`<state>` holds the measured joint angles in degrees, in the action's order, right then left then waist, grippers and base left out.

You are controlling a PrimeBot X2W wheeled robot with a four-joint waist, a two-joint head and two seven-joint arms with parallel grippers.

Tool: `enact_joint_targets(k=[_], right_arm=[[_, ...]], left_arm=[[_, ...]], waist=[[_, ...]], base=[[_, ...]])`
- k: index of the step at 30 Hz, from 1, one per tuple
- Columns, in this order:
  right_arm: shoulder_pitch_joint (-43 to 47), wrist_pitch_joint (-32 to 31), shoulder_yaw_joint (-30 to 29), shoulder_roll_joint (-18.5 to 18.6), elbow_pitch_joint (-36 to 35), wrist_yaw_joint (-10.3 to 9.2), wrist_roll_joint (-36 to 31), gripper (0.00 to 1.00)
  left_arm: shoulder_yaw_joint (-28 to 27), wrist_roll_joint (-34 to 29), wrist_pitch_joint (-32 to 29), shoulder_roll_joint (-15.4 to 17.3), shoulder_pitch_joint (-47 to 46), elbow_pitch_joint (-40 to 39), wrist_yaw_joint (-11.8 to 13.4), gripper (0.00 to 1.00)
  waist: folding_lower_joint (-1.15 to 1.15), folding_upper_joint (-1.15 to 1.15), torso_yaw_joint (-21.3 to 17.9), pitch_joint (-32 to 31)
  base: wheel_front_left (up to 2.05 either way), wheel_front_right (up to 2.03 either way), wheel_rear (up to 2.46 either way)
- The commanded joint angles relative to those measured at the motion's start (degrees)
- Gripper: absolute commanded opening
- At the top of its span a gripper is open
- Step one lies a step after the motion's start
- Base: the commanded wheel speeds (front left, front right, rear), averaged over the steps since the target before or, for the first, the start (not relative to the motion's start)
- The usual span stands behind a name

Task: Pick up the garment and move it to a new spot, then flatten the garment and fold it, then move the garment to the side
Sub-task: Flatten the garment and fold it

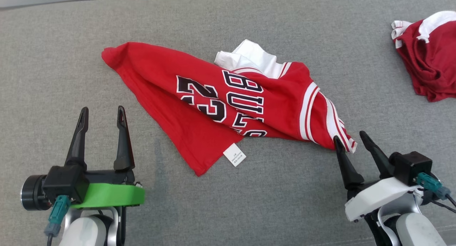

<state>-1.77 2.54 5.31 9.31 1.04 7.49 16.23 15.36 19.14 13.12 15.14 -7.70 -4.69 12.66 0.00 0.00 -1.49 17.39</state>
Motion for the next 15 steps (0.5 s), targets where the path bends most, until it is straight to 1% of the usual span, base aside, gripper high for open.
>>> enact_joint_targets(k=[1,2,3,4,5,9,11,15], right_arm=[[-1.39,0.04,0.63,0.34,0.87,0.00,0.36,1.00],[-1.97,0.22,1.29,0.43,1.87,0.00,0.98,1.00],[-2.34,0.39,1.84,0.70,2.60,0.00,1.25,0.97],[-2.87,0.44,2.55,1.00,3.26,0.00,1.77,0.43],[-3.32,0.52,3.10,1.29,3.56,0.00,2.09,0.00],[-4.49,2.02,5.15,2.74,2.63,0.00,3.45,0.00],[-5.08,3.53,6.14,3.65,0.86,0.00,3.81,0.00],[-6.15,5.95,6.63,4.32,-3.94,0.00,4.06,0.00]], left_arm=[[0.01,-0.33,0.33,-0.11,-1.05,0.27,-0.14,1.00],[0.08,-0.35,0.47,-0.19,-1.34,0.38,-0.22,1.00],[0.07,-0.34,0.54,-0.21,-1.47,0.52,-0.30,1.00],[0.03,-0.27,0.59,-0.22,-1.62,0.71,-0.38,1.00],[-0.01,-0.21,0.70,-0.22,-1.74,0.83,-0.46,1.00],[-0.26,-0.07,1.09,-0.17,-2.25,1.37,-0.52,1.00],[-0.45,-0.04,1.16,-0.10,-2.29,1.60,-0.47,1.00],[-0.76,0.06,1.38,0.02,-2.20,1.76,-0.35,1.00]], waist=[[0.00,0.00,0.51,1.28],[0.00,0.00,0.62,1.56],[0.00,0.00,0.67,1.69],[0.00,0.00,0.71,1.85],[0.00,0.00,0.73,1.94],[0.00,0.00,0.63,2.07],[0.00,0.00,0.35,1.91],[0.00,0.00,-0.28,1.43]], base=[[0.00,0.00,0.00],[0.00,0.00,0.00],[0.00,0.00,0.00],[0.00,0.00,0.00],[0.00,0.00,0.00],[0.00,0.00,0.00],[0.00,0.00,0.00],[0.00,0.00,0.00]])
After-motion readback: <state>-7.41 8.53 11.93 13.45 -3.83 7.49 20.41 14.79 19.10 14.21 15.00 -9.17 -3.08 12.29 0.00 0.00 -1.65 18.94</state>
